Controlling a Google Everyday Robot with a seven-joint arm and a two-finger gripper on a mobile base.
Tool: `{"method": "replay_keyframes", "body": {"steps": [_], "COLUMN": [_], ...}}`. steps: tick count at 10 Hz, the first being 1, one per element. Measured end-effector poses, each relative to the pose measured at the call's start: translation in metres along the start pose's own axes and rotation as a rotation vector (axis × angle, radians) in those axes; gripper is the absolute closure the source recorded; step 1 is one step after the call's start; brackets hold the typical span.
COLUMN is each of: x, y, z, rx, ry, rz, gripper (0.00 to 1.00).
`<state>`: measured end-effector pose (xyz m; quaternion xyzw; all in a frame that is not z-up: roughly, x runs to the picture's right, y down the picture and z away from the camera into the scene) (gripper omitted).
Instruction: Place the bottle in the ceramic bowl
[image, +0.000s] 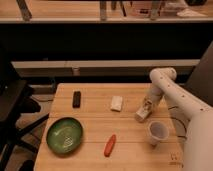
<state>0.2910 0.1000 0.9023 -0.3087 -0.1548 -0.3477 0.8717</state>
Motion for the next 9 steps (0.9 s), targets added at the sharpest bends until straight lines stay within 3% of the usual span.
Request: {"method": "replay_keyframes", "body": {"steps": [2,9], "x": [-0.006,-0.029], "y": [-0.001,-0.011], "z": [-0.007,-0.033], "rx": [-0.007,-0.026], "ry": [0.007,0.03], "rz": [-0.014,-0.08], "gripper": [0.99,1.0]}}
